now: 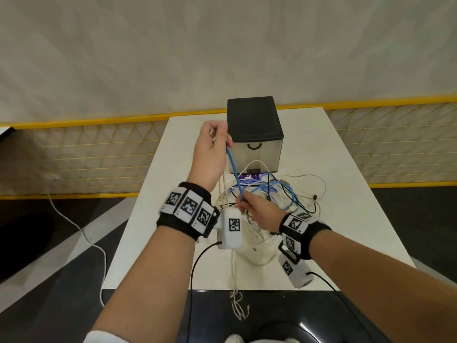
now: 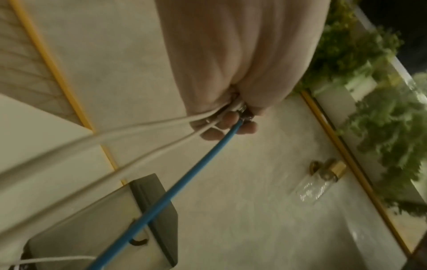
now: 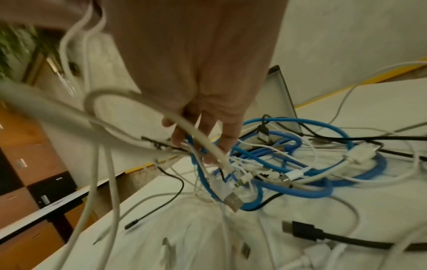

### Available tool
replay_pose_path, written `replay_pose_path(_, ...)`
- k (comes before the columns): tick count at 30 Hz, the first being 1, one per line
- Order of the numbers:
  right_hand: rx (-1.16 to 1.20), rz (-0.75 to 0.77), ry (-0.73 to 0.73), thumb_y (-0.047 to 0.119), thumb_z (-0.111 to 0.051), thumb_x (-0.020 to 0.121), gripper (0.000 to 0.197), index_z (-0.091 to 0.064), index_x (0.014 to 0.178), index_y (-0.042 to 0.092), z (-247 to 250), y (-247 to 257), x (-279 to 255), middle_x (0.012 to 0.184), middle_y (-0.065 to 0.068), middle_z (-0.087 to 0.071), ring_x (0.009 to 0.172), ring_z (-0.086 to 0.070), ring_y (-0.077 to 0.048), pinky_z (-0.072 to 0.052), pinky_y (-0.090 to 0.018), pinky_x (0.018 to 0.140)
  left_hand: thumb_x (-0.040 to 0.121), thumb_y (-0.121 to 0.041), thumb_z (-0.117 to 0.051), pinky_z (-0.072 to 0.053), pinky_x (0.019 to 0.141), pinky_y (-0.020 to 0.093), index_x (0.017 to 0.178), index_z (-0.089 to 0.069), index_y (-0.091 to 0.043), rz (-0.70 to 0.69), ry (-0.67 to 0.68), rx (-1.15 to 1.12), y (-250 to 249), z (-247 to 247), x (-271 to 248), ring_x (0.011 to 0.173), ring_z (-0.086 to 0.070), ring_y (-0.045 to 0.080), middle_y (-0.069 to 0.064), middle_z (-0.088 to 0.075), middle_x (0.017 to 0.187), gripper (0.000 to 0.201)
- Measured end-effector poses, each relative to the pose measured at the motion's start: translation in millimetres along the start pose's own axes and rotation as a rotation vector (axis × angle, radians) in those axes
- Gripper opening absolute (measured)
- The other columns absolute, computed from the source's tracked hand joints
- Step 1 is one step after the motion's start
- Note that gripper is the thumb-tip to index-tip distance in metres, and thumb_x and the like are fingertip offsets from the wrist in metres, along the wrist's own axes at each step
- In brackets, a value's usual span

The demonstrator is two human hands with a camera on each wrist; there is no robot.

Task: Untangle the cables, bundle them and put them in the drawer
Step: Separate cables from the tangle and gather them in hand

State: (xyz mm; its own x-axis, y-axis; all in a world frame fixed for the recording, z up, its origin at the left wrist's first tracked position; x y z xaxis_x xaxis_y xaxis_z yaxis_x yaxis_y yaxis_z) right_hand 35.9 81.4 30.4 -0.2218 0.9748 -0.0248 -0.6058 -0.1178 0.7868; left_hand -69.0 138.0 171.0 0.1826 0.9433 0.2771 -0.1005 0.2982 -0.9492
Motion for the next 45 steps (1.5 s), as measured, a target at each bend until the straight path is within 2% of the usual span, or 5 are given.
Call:
replay_pose_path(15,0.212,-0.211,-0.084,0.027,-0.042,0.101,0.025,-0.056,0.084,0.015,44.9,-11.2,0.8,0.077,-0.004,-0.055,0.058,-0.056,-0.003,-0.051,-0.025,0.046,0.100,-0.032,-0.055,-0.052,0.070,0.027,0.090,-0.051,-0.023,0.046,-0.098,-0.135,11.2,39.3,-9.3,0.078,-0.052,0.010,-0.002,-0.050,0.082,0.014)
replay_pose_path(26,0.148,0.028,-0.366,0.018,-0.052,0.097,0.016,-0.058,0.083,0.012,71.0,25.1,12.7,0.067,0.000,-0.050,0.052,-0.042,-0.003,-0.037,-0.019,0.054,0.098,-0.036,-0.058,-0.048,0.049,0.024,0.109,-0.064,-0.001,0.349,0.382,0.412,51.8,-13.6,-27.5,0.050,-0.049,0.014,0.001,-0.050,0.063,0.037)
replay_pose_path(37,-0.028,-0.086,-0.053,0.019,-0.037,0.103,0.019,-0.049,0.090,0.011,42.4,-23.9,7.3,0.072,0.007,-0.051,0.058,-0.047,-0.003,-0.040,-0.008,0.051,0.100,-0.027,-0.058,-0.042,0.066,0.023,0.111,-0.068,-0.014,0.087,-0.135,0.441,24.3,28.2,-3.3,0.072,-0.055,0.008,-0.006,-0.057,0.077,0.020)
replay_pose_path(41,-0.171,0.017,-0.075,0.025,-0.040,0.101,0.021,-0.055,0.089,0.015,48.5,-10.7,18.8,0.080,-0.007,-0.061,0.072,-0.055,-0.024,-0.046,-0.036,0.068,0.100,-0.026,-0.057,-0.042,0.063,0.014,0.143,-0.048,-0.034,0.025,0.250,0.595,31.5,-2.1,-12.8,0.056,-0.049,0.001,-0.007,-0.051,0.066,0.044)
replay_pose_path(45,-0.252,0.134,-0.224,0.025,-0.039,0.101,0.025,-0.056,0.089,0.013,60.9,18.5,22.2,0.079,-0.006,-0.059,0.076,-0.051,-0.022,-0.040,-0.034,0.067,0.101,-0.037,-0.053,-0.036,0.064,0.029,0.107,-0.060,-0.011,0.075,0.398,0.804,49.4,-19.4,-15.1,0.075,-0.056,0.026,-0.003,-0.053,0.068,0.028)
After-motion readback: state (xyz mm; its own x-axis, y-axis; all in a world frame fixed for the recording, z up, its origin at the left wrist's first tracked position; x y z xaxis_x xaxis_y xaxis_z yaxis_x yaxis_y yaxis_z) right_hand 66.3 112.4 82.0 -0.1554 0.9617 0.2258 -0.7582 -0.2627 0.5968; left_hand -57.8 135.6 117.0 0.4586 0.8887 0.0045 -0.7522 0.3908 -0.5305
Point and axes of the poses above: each hand's wrist, its own x-axis towards the middle knuckle, its own z-axis out of the back of the hand, y = z × x, the point moved 5 cm from there along x, towards the middle knuckle
